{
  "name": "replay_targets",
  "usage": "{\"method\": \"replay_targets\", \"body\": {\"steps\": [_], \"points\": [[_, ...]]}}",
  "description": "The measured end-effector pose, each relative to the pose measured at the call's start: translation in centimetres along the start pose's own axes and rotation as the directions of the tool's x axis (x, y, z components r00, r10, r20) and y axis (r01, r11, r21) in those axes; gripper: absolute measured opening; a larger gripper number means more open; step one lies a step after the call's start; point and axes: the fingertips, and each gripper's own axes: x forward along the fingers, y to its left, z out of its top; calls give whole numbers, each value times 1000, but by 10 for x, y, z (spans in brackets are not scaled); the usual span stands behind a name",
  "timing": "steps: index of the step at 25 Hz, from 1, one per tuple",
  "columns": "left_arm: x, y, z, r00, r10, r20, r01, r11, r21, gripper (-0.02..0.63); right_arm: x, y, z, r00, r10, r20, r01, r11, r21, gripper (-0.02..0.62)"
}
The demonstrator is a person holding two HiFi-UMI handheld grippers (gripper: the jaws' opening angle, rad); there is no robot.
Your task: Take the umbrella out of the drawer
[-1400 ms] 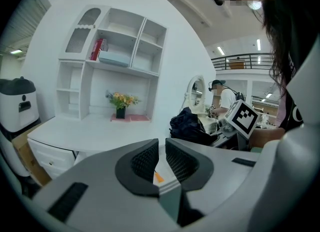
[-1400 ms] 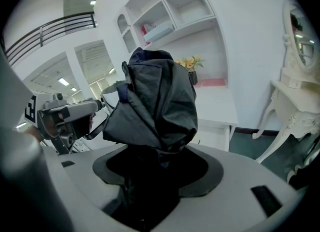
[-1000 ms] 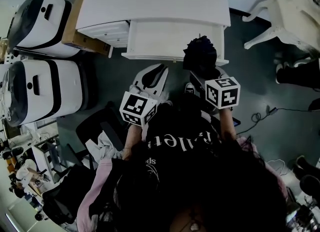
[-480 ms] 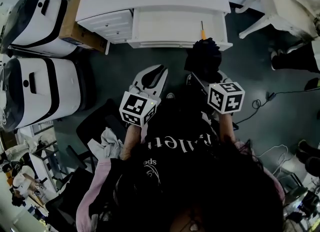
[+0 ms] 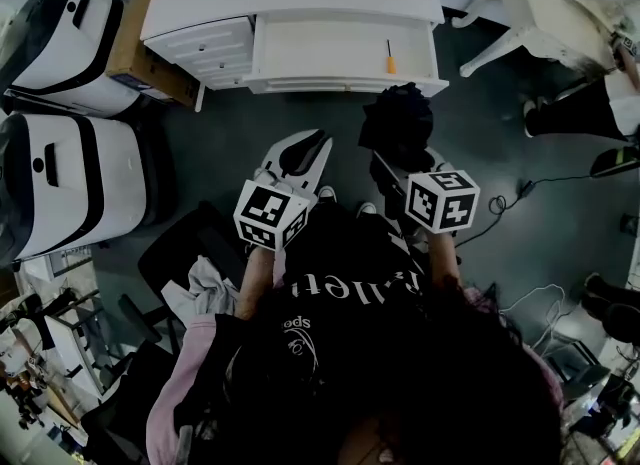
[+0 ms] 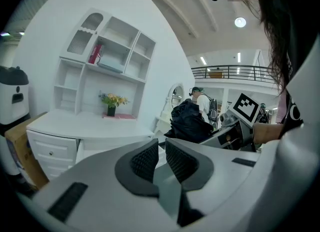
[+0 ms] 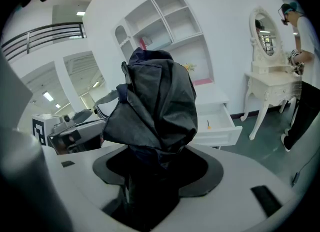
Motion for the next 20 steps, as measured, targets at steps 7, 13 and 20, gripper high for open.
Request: {"method": "replay_targets", "body": {"steps": [7, 13, 20], "points": [[4, -38, 9, 1000, -17, 13, 17, 1000, 21, 40, -30, -10, -12, 1000, 2, 9, -2, 1000, 4, 276], [0, -77, 4, 1000, -11, -1, 11, 1000, 29, 40, -62, -20, -28, 1000, 14, 25, -15, 1000, 22, 276], [-11, -111, -4, 1000, 8, -1, -8, 999, 35, 40, -94, -24, -51, 999, 23, 38, -24, 999, 27, 276]]}}
